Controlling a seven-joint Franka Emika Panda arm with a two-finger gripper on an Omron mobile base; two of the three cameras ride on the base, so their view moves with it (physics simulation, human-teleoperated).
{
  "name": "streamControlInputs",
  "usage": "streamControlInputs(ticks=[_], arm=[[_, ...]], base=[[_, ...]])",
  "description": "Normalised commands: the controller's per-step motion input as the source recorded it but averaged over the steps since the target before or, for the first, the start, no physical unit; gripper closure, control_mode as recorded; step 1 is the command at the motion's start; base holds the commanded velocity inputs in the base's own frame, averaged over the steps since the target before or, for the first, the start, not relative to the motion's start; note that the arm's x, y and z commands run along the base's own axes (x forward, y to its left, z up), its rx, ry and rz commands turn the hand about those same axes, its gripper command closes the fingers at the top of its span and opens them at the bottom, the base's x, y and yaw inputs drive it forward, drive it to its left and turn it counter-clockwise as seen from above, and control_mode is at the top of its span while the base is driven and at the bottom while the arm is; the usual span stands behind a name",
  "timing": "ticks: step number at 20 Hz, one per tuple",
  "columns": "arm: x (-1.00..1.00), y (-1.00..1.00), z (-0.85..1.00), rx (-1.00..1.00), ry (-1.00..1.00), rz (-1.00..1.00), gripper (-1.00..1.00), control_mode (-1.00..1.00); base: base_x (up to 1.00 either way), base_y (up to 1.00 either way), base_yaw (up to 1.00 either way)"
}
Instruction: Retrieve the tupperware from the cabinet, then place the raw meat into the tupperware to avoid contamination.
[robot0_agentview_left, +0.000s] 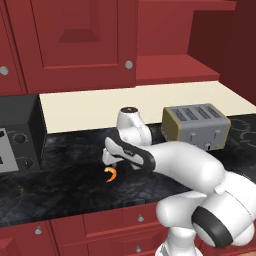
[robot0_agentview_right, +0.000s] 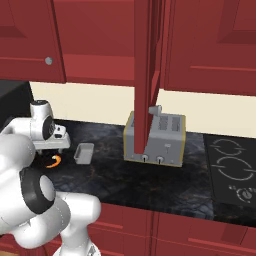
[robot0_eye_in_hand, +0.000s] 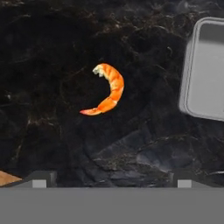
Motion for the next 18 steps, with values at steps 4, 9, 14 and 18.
streamControlInputs(ticks=[4,9,14,18], arm=[[0.27,0.03,-0.26,-0.04,-0.07,0.00,-1.00,-1.00],[0.30,0.19,-0.30,-0.01,-0.01,0.00,-1.00,-1.00],[0.24,0.07,-0.32,-0.01,0.00,0.00,-1.00,-1.00],[0.25,0.07,-0.34,-0.01,0.00,0.00,-1.00,-1.00]], base=[[0.00,0.00,0.00],[0.00,0.00,0.00],[0.00,0.00,0.00],[0.00,0.00,0.00]])
